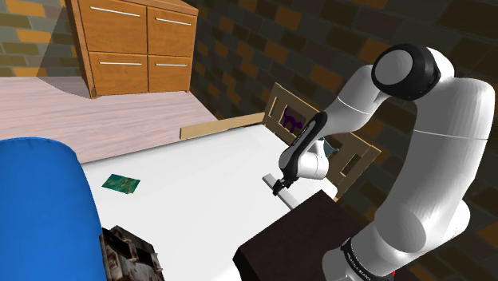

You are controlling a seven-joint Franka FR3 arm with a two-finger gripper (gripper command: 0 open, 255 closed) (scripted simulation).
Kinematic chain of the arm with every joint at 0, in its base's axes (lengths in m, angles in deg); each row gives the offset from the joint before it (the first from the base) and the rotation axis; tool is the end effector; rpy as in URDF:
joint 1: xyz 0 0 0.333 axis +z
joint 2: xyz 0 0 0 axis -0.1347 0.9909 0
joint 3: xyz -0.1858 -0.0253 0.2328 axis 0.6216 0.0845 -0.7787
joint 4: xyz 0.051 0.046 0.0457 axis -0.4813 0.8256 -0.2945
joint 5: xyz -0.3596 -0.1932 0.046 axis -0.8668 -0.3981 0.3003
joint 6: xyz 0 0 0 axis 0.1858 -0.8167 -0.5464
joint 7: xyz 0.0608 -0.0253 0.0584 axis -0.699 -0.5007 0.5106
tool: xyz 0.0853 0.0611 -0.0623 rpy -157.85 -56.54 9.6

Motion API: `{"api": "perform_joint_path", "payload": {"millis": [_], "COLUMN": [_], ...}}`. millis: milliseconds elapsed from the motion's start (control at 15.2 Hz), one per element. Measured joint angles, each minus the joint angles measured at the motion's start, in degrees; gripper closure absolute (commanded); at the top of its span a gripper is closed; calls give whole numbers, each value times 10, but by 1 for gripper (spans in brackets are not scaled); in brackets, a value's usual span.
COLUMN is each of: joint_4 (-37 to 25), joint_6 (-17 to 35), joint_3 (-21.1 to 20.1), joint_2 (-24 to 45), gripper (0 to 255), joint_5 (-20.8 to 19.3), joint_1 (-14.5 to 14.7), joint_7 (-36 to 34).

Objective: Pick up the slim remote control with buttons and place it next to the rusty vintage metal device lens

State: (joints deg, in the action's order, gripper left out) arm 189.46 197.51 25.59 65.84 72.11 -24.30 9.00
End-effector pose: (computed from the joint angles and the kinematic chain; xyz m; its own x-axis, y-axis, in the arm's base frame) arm 0.3574 -0.1166 0.0380 0.9998 0.0151 0.0160 0.0152 -0.9998 -0.0099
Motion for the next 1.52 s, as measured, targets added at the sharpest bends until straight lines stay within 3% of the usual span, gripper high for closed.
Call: {"api": "perform_joint_path", "payload": {"millis": [66, 132, 858, 1518], "joint_4": [0, 0, 1, 36], "joint_6": [0, 0, -3, -80], "joint_3": [0, 0, 2, 71], "joint_2": [0, 0, -4, -113], "gripper": [0, 255, 255, 255], "joint_5": [0, 0, 0, -25], "joint_1": [0, 0, 2, 67], "joint_7": [0, 0, 0, -27]}}
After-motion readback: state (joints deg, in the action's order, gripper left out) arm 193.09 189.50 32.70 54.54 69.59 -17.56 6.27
